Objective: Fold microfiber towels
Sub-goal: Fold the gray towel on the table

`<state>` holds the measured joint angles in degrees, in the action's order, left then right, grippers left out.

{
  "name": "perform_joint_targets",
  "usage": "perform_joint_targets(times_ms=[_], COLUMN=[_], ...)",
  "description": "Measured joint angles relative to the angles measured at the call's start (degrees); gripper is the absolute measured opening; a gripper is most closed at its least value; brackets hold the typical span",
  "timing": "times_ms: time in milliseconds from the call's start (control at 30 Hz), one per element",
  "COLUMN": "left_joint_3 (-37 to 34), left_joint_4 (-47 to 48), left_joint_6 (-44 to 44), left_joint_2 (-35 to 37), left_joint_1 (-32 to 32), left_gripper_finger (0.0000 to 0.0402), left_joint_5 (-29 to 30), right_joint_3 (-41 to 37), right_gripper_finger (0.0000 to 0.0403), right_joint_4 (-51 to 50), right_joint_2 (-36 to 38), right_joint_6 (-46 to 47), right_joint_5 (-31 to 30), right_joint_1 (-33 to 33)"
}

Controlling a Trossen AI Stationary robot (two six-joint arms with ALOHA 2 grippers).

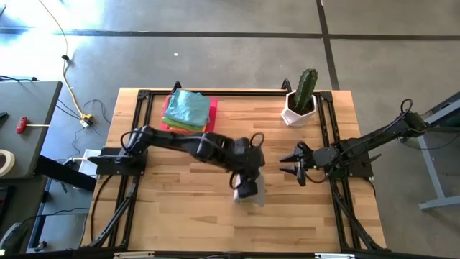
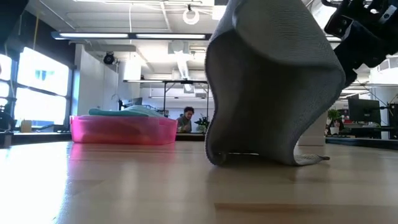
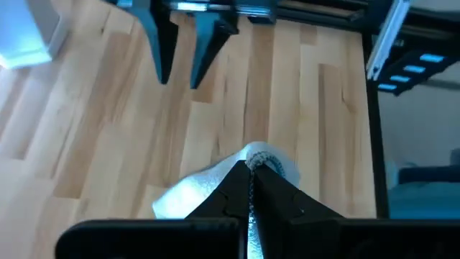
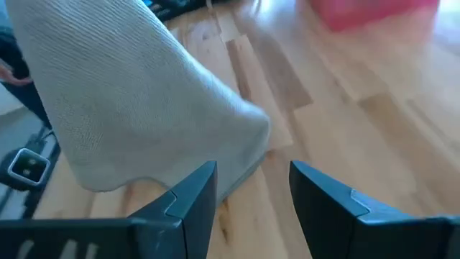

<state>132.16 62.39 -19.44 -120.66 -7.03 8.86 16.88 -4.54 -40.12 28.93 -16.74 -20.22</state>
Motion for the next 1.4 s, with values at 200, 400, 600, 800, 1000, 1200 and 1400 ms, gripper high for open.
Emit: perform_joint_targets(times_ms=[200,400,600,800,1000,1200,1400], left_joint_3=[0.0,0.0,0.0,0.0,-0.1,-0.1,-0.1], left_joint_4=[0.0,0.6,1.1,0.7,0.4,-0.7,-2.0], left_joint_6=[-1.4,-4.7,-9.1,-12.0,-14.6,-15.1,-14.6], left_joint_2=[0.0,0.0,-0.1,-0.1,-0.1,-0.1,-0.1], left_joint_1=[4.6,10.5,14.8,17.0,18.4,18.8,18.2], left_gripper_finger=[0.0,0.0,0.0,0.0,0.0,0.0,0.0], left_joint_5=[-1.8,-5.2,-11.7,-10.8,-6.7,-6.8,-7.1], right_joint_3=[0.0,0.0,0.1,0.4,4.2,9.2,13.0], right_gripper_finger=[0.0167,0.0167,0.0167,0.0167,0.0167,0.0167,0.0167], right_joint_4=[9.0,21.9,28.2,42.4,49.5,46.4,39.6], right_joint_2=[0.0,-3.3,-11.2,-20.1,-26.7,-33.3,-37.2], right_joint_6=[-9.7,-30.2,-37.9,-38.3,-37.9,-32.9,-26.1], right_joint_5=[-1.5,4.0,-9.2,-25.5,-24.0,-22.4,-28.6], right_joint_1=[0.5,-4.1,-6.2,-6.2,-6.2,-5.2,-4.5])
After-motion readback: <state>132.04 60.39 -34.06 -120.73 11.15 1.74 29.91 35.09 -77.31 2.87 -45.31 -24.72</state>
